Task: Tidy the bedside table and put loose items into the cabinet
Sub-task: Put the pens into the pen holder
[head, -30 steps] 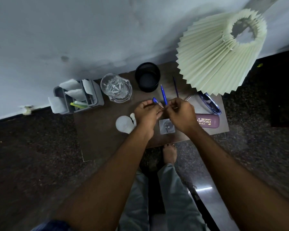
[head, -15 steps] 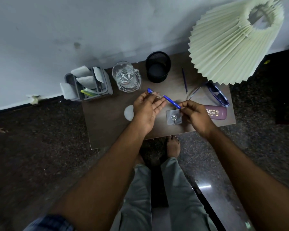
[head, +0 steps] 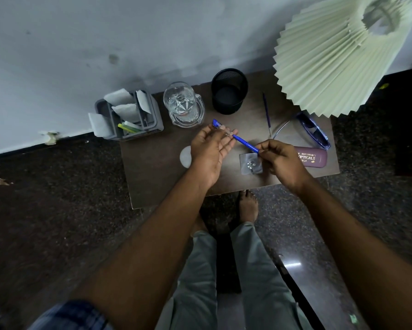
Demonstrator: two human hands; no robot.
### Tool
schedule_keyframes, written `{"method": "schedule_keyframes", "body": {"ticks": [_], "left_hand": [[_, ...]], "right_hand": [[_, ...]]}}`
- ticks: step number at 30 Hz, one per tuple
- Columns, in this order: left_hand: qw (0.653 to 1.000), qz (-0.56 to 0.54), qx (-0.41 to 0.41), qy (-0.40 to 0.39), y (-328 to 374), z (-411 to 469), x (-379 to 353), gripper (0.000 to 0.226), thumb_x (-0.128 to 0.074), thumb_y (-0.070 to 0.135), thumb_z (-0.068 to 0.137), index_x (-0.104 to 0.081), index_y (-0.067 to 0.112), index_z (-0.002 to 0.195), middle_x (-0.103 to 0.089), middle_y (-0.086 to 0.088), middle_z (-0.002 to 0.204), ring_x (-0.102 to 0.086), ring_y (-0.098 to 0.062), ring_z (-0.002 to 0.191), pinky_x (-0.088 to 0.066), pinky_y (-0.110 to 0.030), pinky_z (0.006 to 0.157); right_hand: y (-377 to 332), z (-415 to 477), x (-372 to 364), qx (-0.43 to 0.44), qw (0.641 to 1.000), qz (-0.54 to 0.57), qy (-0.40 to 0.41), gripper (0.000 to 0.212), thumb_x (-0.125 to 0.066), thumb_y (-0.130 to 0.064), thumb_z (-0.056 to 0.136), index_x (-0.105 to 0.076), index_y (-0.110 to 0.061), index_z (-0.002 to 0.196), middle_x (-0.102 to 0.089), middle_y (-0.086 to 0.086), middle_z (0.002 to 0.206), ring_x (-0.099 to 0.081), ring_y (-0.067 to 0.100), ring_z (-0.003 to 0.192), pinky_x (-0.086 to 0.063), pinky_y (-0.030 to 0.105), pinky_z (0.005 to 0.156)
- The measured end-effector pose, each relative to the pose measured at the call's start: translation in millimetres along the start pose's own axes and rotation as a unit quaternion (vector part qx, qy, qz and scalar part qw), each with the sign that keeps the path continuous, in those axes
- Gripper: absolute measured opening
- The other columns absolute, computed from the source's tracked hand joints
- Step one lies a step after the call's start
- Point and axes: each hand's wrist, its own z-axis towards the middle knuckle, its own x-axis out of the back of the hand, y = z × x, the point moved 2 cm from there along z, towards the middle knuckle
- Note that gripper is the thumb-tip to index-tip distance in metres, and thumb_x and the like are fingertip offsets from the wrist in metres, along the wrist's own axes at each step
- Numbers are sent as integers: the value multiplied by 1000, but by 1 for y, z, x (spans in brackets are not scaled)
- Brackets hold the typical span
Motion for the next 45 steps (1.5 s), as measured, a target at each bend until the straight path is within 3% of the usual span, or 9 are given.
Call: {"method": "schedule_keyframes", "body": {"ticks": [4, 9, 14, 18, 23, 26, 31, 39, 45], "left_hand": [[1000, -18, 7, 7, 2, 2, 0, 7, -62, 4, 96, -63, 10, 99, -73, -14, 100, -74, -32, 103, -62, -38, 86], [1000, 14, 2, -9, 1, 1, -6, 12, -64, 5, 95, -62, 10, 106, -70, -17, 111, -74, -32, 104, -61, -39, 87], [997, 74, -2, -11, -4, -2, -10, 18, -68, 10, 94, -65, 12, 112, -73, -16, 117, -74, -25, 107, -60, -35, 89], [991, 126, 0, -34, -5, -5, -11, 20, -69, 13, 93, -68, 16, 112, -76, -11, 114, -74, -19, 106, -59, -30, 83], [987, 149, -17, -64, -5, -9, -14, 24, -74, 10, 89, -67, 12, 112, -75, -9, 99, -75, -14, 85, -60, -29, 76], [983, 167, -40, -70, -4, -13, -18, 23, -77, 7, 85, -65, 10, 105, -73, -2, 85, -69, -9, 67, -57, -25, 71], [957, 259, -106, -75, 1, -18, -22, 27, -86, 7, 74, -65, 10, 91, -71, -4, 75, -57, -10, 51, -53, -23, 58], [938, 314, -135, -59, 3, -20, -27, 32, -91, 10, 66, -62, 16, 80, -67, 0, 70, -62, -2, 53, -49, -17, 48], [929, 327, -161, -65, 3, -22, -30, 26, -86, 6, 72, -65, 12, 85, -69, 5, 71, -65, -2, 65, -52, -17, 59]], "right_hand": [[-3, -1, 2, -1, 1000, 19, 3, 19, -47, 7, 99, -65, 4, 104, -63, -10, 59, -53, -6, 43, -38, 4, 45], [-9, 1, 0, 10, 1000, 13, -2, 18, -48, 8, 99, -65, 4, 103, -57, 4, 69, -49, -5, 41, -36, 6, 43], [-15, 3, 2, -17, 999, -5, -52, 23, -49, -13, 104, -70, -5, 108, -65, 12, 76, -55, 16, 46, -45, 24, 43], [-17, 9, -2, -74, 989, 82, -98, 33, -44, -24, 105, -70, -6, 114, -67, 13, 81, -55, 22, 52, -46, 28, 49], [-23, 19, -10, -173, 956, 159, -173, 48, -42, -47, 102, -72, -10, 98, -53, 6, 69, -36, 15, 46, -27, 22, 44], [-28, 22, -12, -210, 939, 129, -239, 73, -37, -70, 94, -71, -6, 99, -37, 0, 59, -28, 15, 47, -24, 24, 46], [-36, 23, -21, -223, 940, 85, -244, 91, -46, -94, 70, -66, -5, 70, -23, -2, 49, -17, 17, 50, -20, 27, 51], [-34, 17, -27, -188, 944, 122, -244, 80, -51, -88, 73, -60, -11, 59, -16, -3, 48, -5, 17, 48, -14, 23, 44], [-40, 17, -24, -155, 967, 90, -181, 68, -53, -82, 73, -53, -17, 54, -20, -3, 52, -9, 15, 49, -12, 24, 46]]}}
